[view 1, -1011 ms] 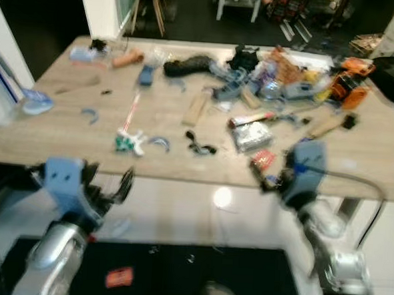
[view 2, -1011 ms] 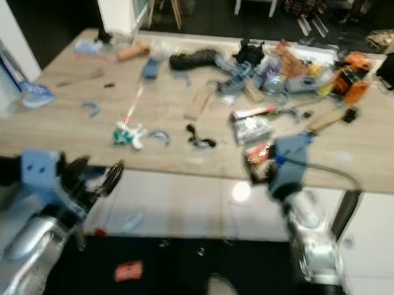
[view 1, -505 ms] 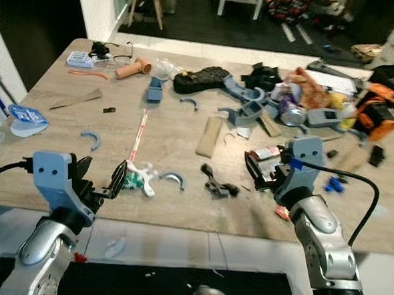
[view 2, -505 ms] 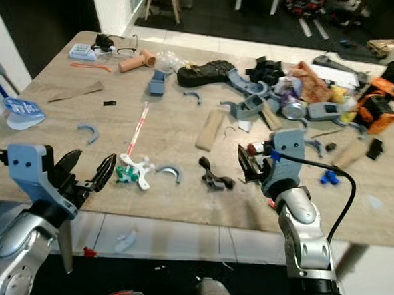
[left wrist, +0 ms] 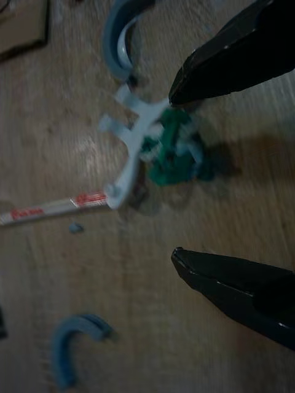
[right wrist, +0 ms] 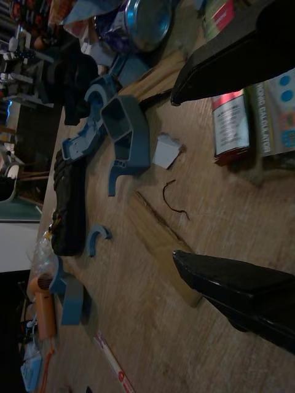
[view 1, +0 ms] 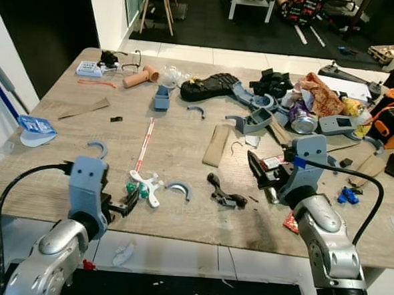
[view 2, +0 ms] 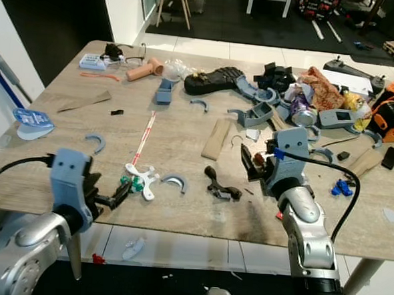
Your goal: Picking trash to rubbish bin
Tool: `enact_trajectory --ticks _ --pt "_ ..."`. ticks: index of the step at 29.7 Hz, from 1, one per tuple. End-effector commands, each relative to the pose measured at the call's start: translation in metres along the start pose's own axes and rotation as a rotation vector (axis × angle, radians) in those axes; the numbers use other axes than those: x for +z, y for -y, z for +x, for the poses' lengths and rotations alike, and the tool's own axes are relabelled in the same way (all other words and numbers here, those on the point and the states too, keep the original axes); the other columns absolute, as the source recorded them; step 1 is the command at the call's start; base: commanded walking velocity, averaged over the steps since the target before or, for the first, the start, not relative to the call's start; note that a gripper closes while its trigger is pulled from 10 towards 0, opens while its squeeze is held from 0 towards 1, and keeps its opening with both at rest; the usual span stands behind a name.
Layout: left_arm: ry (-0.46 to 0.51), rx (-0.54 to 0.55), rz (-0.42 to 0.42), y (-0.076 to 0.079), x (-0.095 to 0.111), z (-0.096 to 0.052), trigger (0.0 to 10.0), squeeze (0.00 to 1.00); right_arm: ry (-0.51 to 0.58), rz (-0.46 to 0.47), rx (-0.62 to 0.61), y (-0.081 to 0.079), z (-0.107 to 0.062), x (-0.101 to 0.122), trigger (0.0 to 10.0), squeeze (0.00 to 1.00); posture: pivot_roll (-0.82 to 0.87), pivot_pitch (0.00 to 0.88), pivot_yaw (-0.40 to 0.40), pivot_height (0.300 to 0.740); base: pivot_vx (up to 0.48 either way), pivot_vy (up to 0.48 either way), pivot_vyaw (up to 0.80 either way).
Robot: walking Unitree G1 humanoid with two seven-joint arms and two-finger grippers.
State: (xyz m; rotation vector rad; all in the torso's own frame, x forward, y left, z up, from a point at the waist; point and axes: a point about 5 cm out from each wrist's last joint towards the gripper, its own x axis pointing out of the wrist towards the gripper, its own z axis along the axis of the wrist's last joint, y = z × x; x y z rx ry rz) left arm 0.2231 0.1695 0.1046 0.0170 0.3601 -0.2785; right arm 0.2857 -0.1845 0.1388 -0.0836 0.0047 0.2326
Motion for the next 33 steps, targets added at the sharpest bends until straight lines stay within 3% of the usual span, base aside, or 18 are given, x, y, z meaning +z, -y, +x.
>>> enact_trajectory --ticks 1,7,11,22,23,24,25,27,33 --pt "-0.033 0.011 0.039 -0.001 -0.002 0.000 10.0 1.00 -0.007 0.006 -0.004 0.000 -0.001 0.000 10.0 0.00 -0.15 0.000 -0.014 0.740 0.000 0.000 0.00" --pt "-0.028 0.036 0.070 0.001 0.001 0.005 10.0 1.00 -0.006 0.008 -0.003 -0.001 -0.001 0.000 10.0 0.00 -0.15 0.000 -0.012 0.740 0.000 0.000 0.00" --pt "-0.036 0.056 0.100 0.008 0.004 0.020 10.0 1.00 -0.004 0.010 -0.003 -0.003 -0.001 0.001 10.0 0.00 -0.16 0.000 -0.001 0.740 0.000 0.000 0.00" --pt "-0.115 0.073 0.079 0.010 -0.003 0.033 10.0 1.00 -0.002 0.009 -0.008 -0.005 -0.001 0.001 10.0 0.00 -0.18 0.006 0.015 0.740 0.000 0.000 0.00" --pt "-0.133 0.081 0.065 0.009 -0.005 0.035 10.0 0.36 -0.002 0.008 -0.009 -0.005 -0.002 0.001 10.0 0.00 -0.18 0.006 0.015 0.740 0.000 0.000 0.00" --pt "-0.133 0.081 0.065 0.009 -0.005 0.035 10.0 0.36 -0.002 0.008 -0.009 -0.005 -0.002 0.001 10.0 0.00 -0.18 0.006 0.015 0.740 0.000 0.000 0.00" --pt "-0.151 0.099 0.034 0.006 -0.007 0.036 10.0 0.00 -0.002 0.008 -0.009 -0.005 -0.002 0.001 10.0 0.00 -0.18 0.006 0.019 0.740 0.000 0.000 0.00" --pt "-0.185 0.120 -0.026 0.002 -0.012 0.038 10.0 0.00 -0.002 0.008 -0.009 -0.006 -0.002 0.001 10.0 0.00 -0.18 0.002 0.021 0.740 0.000 0.000 0.00" --pt "-0.224 0.126 -0.077 0.001 -0.016 0.039 10.0 0.00 -0.003 0.008 -0.008 -0.006 -0.002 0.001 10.0 0.00 -0.18 0.000 0.022 0.740 0.000 0.000 0.00"
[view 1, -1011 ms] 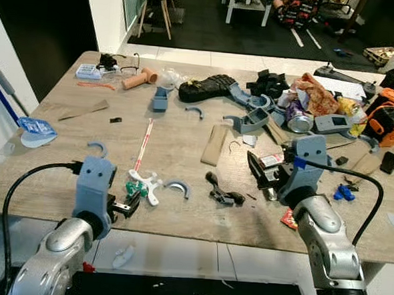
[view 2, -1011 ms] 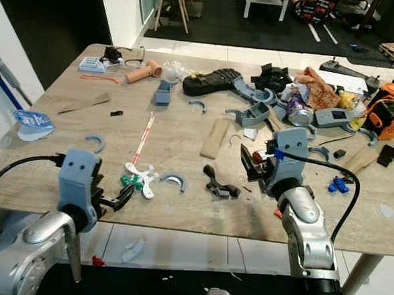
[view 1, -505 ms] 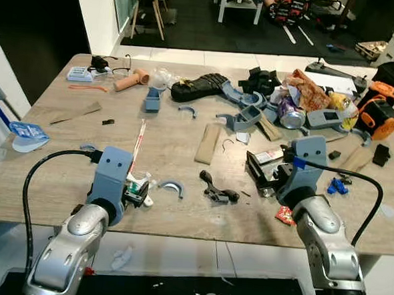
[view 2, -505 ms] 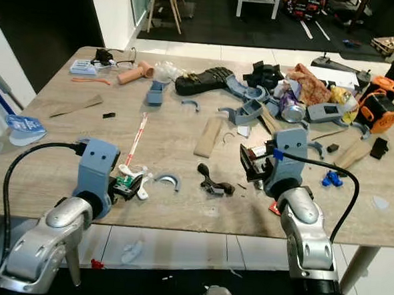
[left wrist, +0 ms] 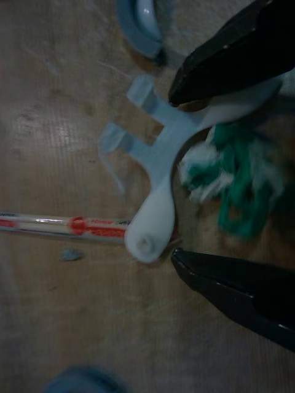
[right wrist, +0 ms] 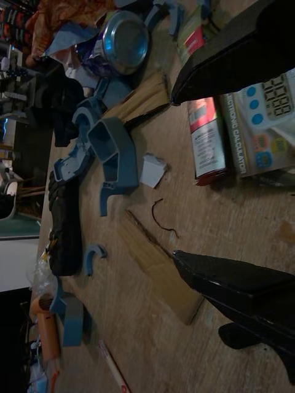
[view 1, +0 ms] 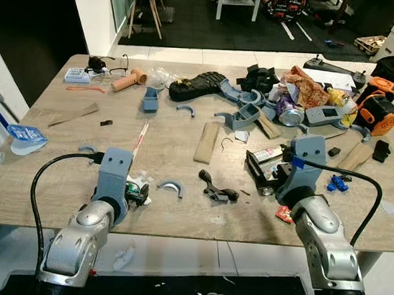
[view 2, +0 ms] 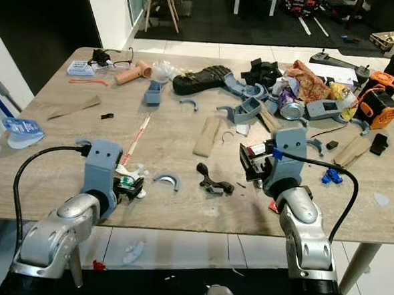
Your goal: Picking trash to rubbish bin
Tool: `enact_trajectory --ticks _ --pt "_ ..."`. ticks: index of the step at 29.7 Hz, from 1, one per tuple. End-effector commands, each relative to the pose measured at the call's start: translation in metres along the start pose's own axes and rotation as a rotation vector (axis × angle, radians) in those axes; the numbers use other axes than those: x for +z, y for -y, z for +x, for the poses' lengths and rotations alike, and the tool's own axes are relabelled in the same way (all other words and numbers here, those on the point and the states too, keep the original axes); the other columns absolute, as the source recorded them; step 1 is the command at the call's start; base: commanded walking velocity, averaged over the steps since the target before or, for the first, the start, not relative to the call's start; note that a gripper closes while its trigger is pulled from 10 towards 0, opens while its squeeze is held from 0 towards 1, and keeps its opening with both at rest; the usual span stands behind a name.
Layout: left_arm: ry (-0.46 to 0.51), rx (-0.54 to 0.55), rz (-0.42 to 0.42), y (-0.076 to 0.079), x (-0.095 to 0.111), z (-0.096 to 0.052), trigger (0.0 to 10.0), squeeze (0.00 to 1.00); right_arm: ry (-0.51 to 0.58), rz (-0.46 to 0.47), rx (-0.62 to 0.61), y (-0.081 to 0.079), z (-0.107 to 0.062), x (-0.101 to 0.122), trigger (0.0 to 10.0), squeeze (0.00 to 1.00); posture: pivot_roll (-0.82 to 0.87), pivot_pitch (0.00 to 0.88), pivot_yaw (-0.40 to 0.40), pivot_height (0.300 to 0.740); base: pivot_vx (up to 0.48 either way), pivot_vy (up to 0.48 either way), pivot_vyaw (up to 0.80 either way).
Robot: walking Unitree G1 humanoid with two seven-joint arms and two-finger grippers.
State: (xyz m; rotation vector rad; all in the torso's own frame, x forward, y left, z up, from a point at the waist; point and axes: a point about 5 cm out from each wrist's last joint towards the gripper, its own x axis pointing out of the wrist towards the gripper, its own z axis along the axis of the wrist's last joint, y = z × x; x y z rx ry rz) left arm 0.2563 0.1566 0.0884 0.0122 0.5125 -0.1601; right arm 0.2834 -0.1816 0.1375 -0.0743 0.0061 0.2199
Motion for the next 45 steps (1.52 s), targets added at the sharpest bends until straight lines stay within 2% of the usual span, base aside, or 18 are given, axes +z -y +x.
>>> enact_trajectory --ticks 1,4,6,11,12,39,45 --pt "-0.075 0.015 -0.028 -0.002 -0.013 0.003 10.0 0.00 -0.002 -0.002 0.004 -0.002 0.000 0.002 10.0 0.00 -0.18 0.000 0.022 0.740 0.000 0.000 0.00" --pt "-0.107 0.000 -0.058 -0.002 -0.015 0.004 10.0 0.00 -0.003 -0.002 0.005 -0.003 0.000 0.001 10.0 0.00 -0.19 0.000 0.024 0.740 0.000 0.000 0.00" --pt "-0.168 -0.039 -0.114 0.001 -0.021 0.006 10.0 0.00 -0.004 -0.004 0.005 -0.003 0.001 0.001 10.0 0.00 -0.19 0.000 0.025 0.740 0.000 0.000 0.00" --pt "-0.206 -0.061 -0.137 0.003 -0.024 0.008 10.0 0.00 -0.005 -0.005 0.004 -0.003 0.002 0.001 10.0 0.00 -0.19 0.000 0.026 0.740 0.000 0.000 0.00" --pt "-0.217 -0.069 -0.148 0.004 -0.025 0.008 0.0 0.00 -0.006 -0.005 0.003 -0.003 0.002 0.001 10.0 0.00 -0.19 0.000 0.025 0.740 0.000 0.000 0.00" --pt "-0.247 -0.106 -0.146 0.007 -0.024 0.010 0.0 0.00 -0.007 -0.006 -0.001 -0.003 0.003 0.000 10.0 0.00 -0.19 0.000 0.025 0.740 0.000 0.000 0.00" --pt "-0.164 -0.155 -0.180 0.009 -0.012 0.010 0.0 0.00 -0.006 -0.004 -0.002 -0.003 0.004 0.000 10.0 0.00 -0.19 0.000 0.024 0.740 0.000 0.000 0.00"
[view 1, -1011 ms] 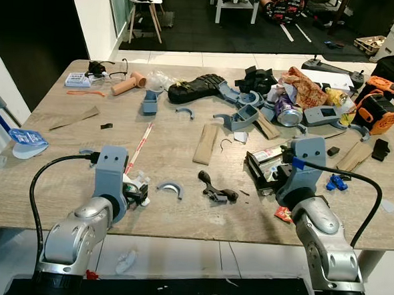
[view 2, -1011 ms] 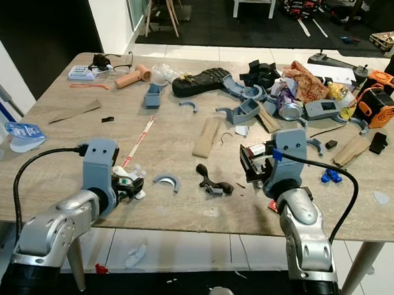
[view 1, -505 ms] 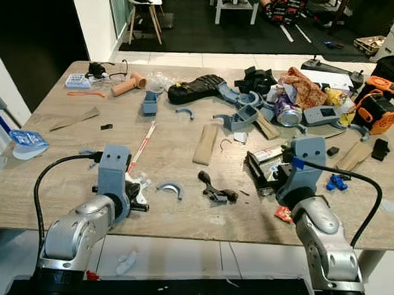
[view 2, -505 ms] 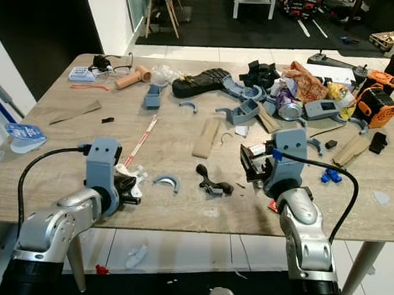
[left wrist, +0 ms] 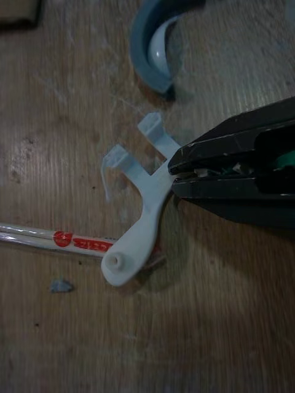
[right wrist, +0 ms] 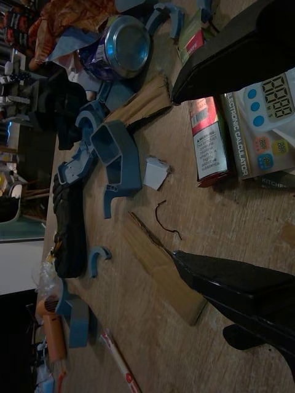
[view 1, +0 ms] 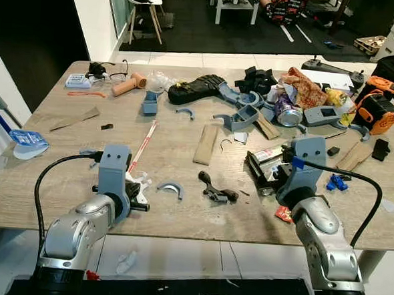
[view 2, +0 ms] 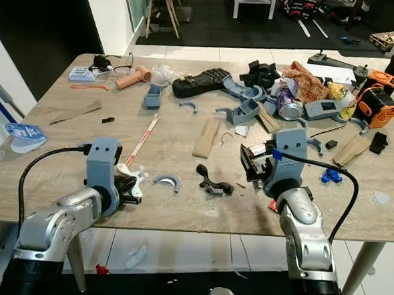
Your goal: Picking trash to rubbish bin
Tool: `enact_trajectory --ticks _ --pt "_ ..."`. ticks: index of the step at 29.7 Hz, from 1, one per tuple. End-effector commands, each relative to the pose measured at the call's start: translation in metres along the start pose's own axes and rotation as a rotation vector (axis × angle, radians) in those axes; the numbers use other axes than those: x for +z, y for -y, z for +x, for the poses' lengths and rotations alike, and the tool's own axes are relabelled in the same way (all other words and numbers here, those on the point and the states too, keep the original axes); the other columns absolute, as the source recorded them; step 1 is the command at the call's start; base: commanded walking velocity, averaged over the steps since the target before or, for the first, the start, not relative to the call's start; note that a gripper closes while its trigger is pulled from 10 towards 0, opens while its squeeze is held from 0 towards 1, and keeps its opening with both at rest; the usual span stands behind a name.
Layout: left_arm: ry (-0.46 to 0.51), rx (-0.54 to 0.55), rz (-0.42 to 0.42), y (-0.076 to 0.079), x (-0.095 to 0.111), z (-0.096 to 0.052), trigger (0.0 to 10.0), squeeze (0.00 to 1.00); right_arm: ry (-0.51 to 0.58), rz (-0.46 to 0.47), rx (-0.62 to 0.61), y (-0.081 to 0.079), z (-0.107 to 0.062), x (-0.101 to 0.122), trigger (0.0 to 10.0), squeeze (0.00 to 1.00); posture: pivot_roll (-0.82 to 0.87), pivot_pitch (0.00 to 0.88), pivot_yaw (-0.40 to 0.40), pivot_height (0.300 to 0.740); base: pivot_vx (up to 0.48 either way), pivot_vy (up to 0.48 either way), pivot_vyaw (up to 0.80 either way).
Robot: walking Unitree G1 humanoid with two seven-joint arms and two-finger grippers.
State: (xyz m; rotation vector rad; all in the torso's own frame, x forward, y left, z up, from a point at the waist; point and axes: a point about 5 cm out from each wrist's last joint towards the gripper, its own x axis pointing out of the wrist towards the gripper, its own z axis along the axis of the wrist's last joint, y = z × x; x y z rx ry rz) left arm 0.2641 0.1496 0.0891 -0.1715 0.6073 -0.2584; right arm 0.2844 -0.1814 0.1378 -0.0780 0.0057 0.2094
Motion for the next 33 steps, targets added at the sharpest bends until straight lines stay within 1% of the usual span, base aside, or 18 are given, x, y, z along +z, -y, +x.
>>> enact_trajectory --ticks 1,2,3,5,6,8,9,10,13,14,18,19,21,22,23,24,25,33 --pt "-0.019 -0.060 -0.071 0.003 -0.009 0.002 0.0 0.00 -0.005 0.000 0.009 -0.003 0.003 0.000 10.0 0.00 -0.18 0.000 0.023 0.740 0.000 0.000 0.00" --pt "0.056 -0.116 -0.116 0.006 0.001 -0.002 0.0 0.00 -0.005 0.001 0.010 -0.004 0.003 0.000 10.0 0.00 -0.18 0.000 0.024 0.740 0.000 0.000 0.00" --pt "0.056 -0.116 -0.116 0.006 0.001 -0.002 0.0 0.00 -0.005 0.001 0.010 -0.004 0.003 0.000 10.0 0.00 -0.18 0.000 0.024 0.740 0.000 0.000 0.00" --pt "0.176 -0.187 -0.173 0.008 0.016 -0.011 0.0 0.00 -0.004 0.002 0.011 -0.004 0.004 0.000 10.0 0.00 -0.18 0.000 0.023 0.740 0.000 0.000 0.00" --pt "0.176 -0.187 -0.173 0.008 0.016 -0.011 0.0 0.00 -0.004 0.002 0.011 -0.004 0.004 0.000 10.0 0.00 -0.18 0.000 0.023 0.740 0.000 0.000 0.00" --pt "0.236 -0.214 -0.201 0.008 0.023 -0.016 0.0 0.00 -0.003 0.003 0.011 -0.004 0.004 0.000 10.0 0.00 -0.18 0.000 0.023 0.740 0.000 0.000 0.00" --pt "0.300 -0.232 -0.232 0.006 0.030 -0.021 0.0 0.00 -0.002 0.005 0.011 -0.004 0.004 0.000 10.0 0.00 -0.18 0.000 0.025 0.740 0.000 0.000 0.00" --pt "0.300 -0.232 -0.232 0.006 0.030 -0.021 0.0 0.00 -0.002 0.005 0.011 -0.004 0.004 0.000 10.0 0.00 -0.18 0.000 0.025 0.740 0.000 0.000 0.00" --pt "0.451 -0.247 -0.298 -0.006 0.045 -0.037 0.0 0.00 0.000 0.011 0.012 -0.005 0.004 0.000 10.0 0.00 -0.17 0.000 0.026 0.740 0.000 0.000 0.00" --pt "0.451 -0.247 -0.298 -0.006 0.045 -0.037 0.0 0.00 0.000 0.011 0.012 -0.005 0.004 0.000 10.0 0.00 -0.17 0.000 0.026 0.740 0.000 0.000 0.00" --pt "0.523 -0.181 -0.276 -0.024 0.051 -0.047 0.0 0.00 0.002 0.015 0.013 -0.005 0.004 0.000 10.0 0.00 -0.17 0.000 0.026 0.740 0.000 0.000 0.00" --pt "0.546 -0.150 -0.266 -0.030 0.052 -0.051 1.1 0.00 0.003 0.017 0.013 -0.005 0.004 0.000 10.0 0.00 -0.17 0.000 0.026 0.740 0.000 0.000 0.00" --pt "0.562 -0.134 -0.262 -0.034 0.053 -0.053 1.1 0.00 0.003 0.017 0.014 -0.005 0.004 0.000 10.0 0.00 -0.17 0.000 0.026 0.740 0.000 0.000 0.00" --pt "0.581 -0.116 -0.253 -0.036 0.054 -0.056 1.7 0.00 0.003 0.018 0.014 -0.005 0.004 0.000 10.0 0.00 -0.17 0.000 0.026 0.740 0.000 0.000 0.00" --pt "0.614 -0.084 -0.254 -0.041 0.057 -0.059 4.0 0.00 0.003 0.019 0.014 -0.005 0.004 0.000 10.0 0.00 -0.17 0.000 0.025 0.740 0.000 0.000 0.00" --pt "0.639 -0.054 -0.253 -0.045 0.059 -0.063 8.0 0.00 0.003 0.020 0.015 -0.005 0.004 0.000 10.0 0.00 -0.17 0.000 0.025 0.740 0.000 0.000 0.00" --pt "0.663 -0.033 -0.258 -0.048 0.060 -0.065 10.0 0.00 0.003 0.021 0.015 -0.005 0.004 0.000 10.0 0.00 -0.17 0.000 0.025 0.740 0.000 0.000 0.00" --pt "0.709 -0.003 -0.261 -0.048 0.065 -0.068 10.0 0.00 0.001 0.019 0.015 -0.005 0.005 -0.001 10.0 0.00 -0.18 0.000 0.026 0.740 0.000 0.000 0.00"
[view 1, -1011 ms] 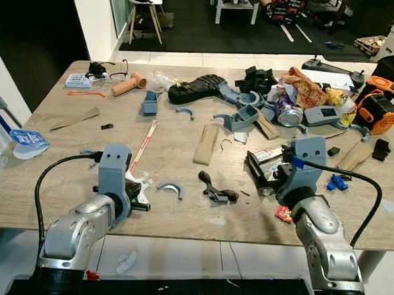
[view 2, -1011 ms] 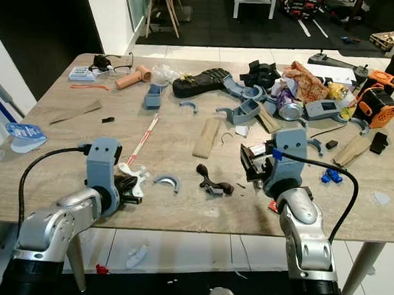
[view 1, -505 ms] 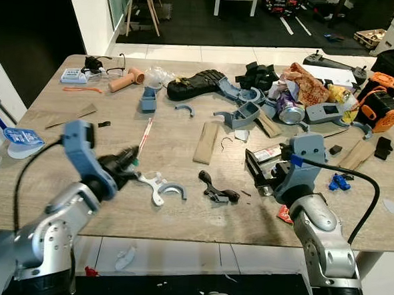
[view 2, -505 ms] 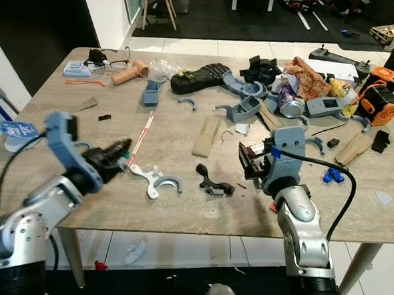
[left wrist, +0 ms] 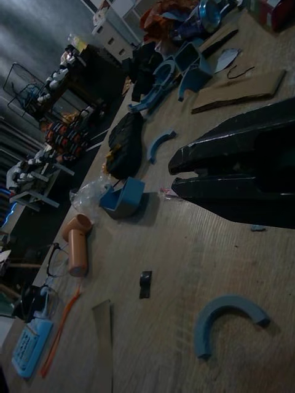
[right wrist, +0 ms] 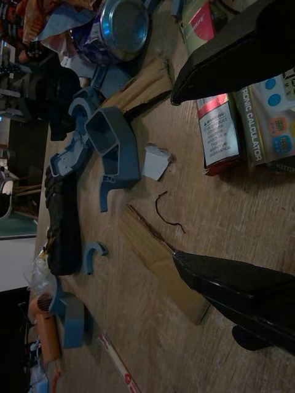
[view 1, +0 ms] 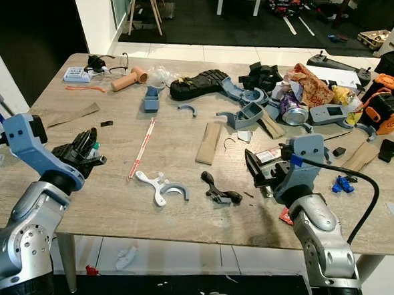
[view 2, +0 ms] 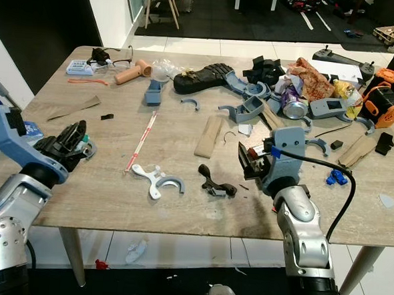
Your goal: Picking trash to rubbish bin
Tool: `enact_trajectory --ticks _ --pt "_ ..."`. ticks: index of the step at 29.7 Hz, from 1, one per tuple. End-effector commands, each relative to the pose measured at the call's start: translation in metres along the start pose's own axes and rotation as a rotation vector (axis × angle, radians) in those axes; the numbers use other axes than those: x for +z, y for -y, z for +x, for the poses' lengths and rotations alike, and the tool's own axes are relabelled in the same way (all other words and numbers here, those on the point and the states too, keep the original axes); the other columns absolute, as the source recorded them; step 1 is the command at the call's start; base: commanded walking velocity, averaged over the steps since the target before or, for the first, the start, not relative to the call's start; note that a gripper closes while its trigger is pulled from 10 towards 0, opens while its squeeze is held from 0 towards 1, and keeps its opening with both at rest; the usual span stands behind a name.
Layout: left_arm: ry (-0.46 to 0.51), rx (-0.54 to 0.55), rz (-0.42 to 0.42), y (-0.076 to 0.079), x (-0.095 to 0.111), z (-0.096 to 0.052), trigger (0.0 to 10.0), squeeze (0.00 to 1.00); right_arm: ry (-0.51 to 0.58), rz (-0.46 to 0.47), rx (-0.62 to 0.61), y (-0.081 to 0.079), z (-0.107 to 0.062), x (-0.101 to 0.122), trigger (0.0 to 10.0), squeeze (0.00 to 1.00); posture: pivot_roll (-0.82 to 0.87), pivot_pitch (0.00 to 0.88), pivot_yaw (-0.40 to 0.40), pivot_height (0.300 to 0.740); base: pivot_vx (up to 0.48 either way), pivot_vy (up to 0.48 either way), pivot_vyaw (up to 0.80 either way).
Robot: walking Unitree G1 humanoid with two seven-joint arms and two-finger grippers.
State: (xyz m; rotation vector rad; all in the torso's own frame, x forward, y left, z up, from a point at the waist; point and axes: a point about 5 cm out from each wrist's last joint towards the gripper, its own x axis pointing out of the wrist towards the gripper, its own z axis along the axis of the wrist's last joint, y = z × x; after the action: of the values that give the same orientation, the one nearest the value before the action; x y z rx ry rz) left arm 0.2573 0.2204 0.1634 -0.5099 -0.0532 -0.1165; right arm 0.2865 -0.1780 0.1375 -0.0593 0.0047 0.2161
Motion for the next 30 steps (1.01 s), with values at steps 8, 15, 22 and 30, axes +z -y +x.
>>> enact_trajectory --ticks 8,15,22,30 --pt "-0.129 -0.087 0.165 0.012 -0.018 -0.002 10.0 0.00 -0.008 0.000 0.017 -0.002 0.003 -0.002 10.0 0.00 -0.17 0.000 0.022 0.740 0.000 0.000 0.00" --pt "-0.305 -0.274 0.244 0.034 -0.044 -0.013 10.0 0.00 -0.009 0.002 0.020 -0.002 0.003 -0.002 10.0 0.00 -0.17 0.000 0.023 0.740 0.000 0.000 0.00" --pt "-0.148 -0.088 0.221 0.011 -0.026 -0.009 10.0 0.00 -0.009 0.007 0.023 -0.002 0.003 -0.002 10.0 0.00 -0.17 0.000 0.026 0.740 0.000 0.000 0.00" --pt "-0.088 0.057 0.357 -0.007 -0.021 -0.012 10.0 0.00 -0.007 0.008 0.027 -0.001 0.003 -0.002 10.0 0.00 -0.17 0.000 0.021 0.740 -0.207 0.000 0.00"
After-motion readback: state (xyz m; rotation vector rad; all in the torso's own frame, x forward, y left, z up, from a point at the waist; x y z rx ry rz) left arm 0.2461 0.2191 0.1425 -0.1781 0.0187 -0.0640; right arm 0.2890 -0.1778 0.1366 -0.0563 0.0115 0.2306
